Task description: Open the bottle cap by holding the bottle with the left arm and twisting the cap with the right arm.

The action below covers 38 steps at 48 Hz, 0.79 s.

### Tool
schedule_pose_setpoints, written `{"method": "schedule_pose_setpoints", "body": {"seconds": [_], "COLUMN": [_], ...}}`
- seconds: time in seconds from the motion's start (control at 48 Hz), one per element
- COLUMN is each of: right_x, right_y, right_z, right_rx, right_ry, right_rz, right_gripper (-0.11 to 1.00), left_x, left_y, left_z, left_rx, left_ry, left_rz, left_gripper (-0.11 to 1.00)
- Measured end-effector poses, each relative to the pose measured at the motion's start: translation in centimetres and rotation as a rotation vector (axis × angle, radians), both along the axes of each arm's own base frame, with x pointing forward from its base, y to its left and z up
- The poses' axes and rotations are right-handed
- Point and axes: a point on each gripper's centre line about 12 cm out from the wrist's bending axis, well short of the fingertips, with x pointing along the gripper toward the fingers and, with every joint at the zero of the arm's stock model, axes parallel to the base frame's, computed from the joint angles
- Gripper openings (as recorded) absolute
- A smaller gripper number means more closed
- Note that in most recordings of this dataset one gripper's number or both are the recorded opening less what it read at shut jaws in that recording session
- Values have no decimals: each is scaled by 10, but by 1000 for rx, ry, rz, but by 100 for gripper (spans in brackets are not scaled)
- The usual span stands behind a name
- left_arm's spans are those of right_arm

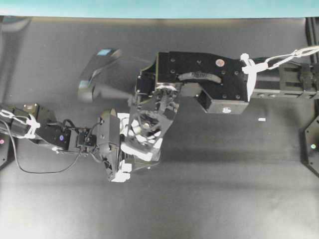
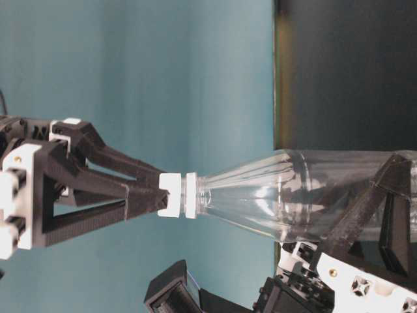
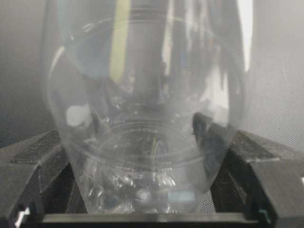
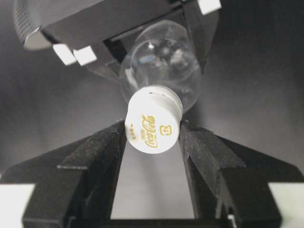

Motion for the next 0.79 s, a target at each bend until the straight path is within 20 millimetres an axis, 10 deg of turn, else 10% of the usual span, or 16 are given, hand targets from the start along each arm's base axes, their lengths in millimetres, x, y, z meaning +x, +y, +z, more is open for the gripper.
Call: {"method": "schedule_pose_setpoints", "body": {"seconds": [0.375, 0.792], "right_x": [1, 1], "right_y": [8, 4], "right_z": [1, 1], "right_rx": [-105, -129], "right_ry": [-65, -77], "right_rz": [535, 640], "right_gripper": [36, 36], "left_x": [-1, 0], "left_y": [-1, -1], "left_z": [-1, -1], "left_rx": [2, 3], "left_ry": [9, 14], "left_rz": [-3, -3], "left_gripper": [81, 81]}}
